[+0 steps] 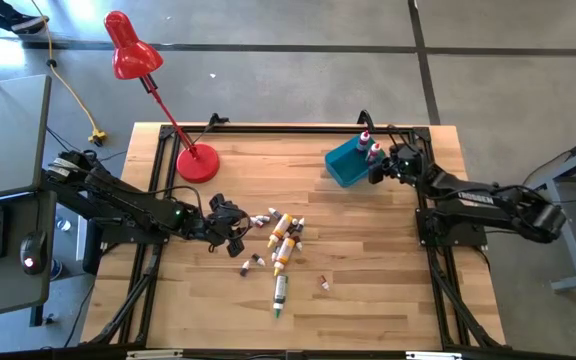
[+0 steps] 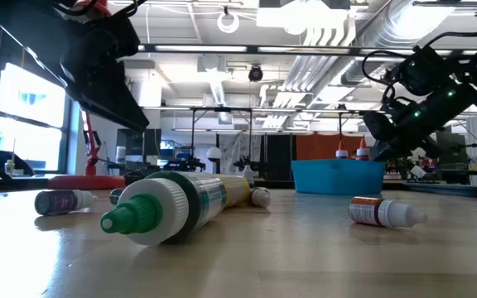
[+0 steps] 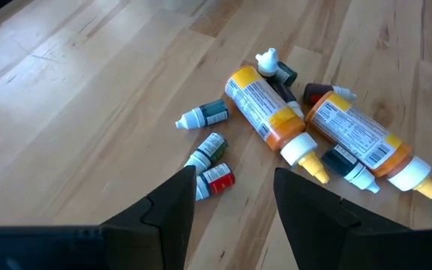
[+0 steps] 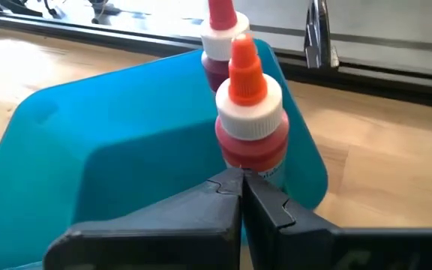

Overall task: Pick & Place food coloring
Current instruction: Put the big orange food coloring bottle into the blue bin

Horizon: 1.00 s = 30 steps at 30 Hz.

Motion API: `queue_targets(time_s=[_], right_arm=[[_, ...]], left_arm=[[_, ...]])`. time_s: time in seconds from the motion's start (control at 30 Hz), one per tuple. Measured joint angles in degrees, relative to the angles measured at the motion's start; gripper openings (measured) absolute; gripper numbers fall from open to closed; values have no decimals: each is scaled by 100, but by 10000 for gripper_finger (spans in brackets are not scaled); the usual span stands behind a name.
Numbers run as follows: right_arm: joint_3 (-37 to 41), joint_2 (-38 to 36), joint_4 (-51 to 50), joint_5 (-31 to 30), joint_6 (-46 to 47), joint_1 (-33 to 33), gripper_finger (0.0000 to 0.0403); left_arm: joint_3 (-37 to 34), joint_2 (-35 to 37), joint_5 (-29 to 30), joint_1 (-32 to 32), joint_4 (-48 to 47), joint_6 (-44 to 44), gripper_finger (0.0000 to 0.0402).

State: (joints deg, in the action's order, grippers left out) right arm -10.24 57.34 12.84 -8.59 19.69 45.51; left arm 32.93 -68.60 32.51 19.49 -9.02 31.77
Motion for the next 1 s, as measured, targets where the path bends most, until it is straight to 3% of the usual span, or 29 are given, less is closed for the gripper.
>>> queue_targets(time_s=[0.2, 0.77, 1.0], right_arm=[[2, 276, 650, 106, -70, 1, 0], [-407, 278, 148, 63, -404, 214, 0], [-407, 278, 87, 533, -430, 441, 0]], left_arm=[[2, 0, 11, 0, 2, -21, 179], [2, 0, 160, -2, 9, -175, 179], [1, 0, 250, -2, 9, -175, 179]])
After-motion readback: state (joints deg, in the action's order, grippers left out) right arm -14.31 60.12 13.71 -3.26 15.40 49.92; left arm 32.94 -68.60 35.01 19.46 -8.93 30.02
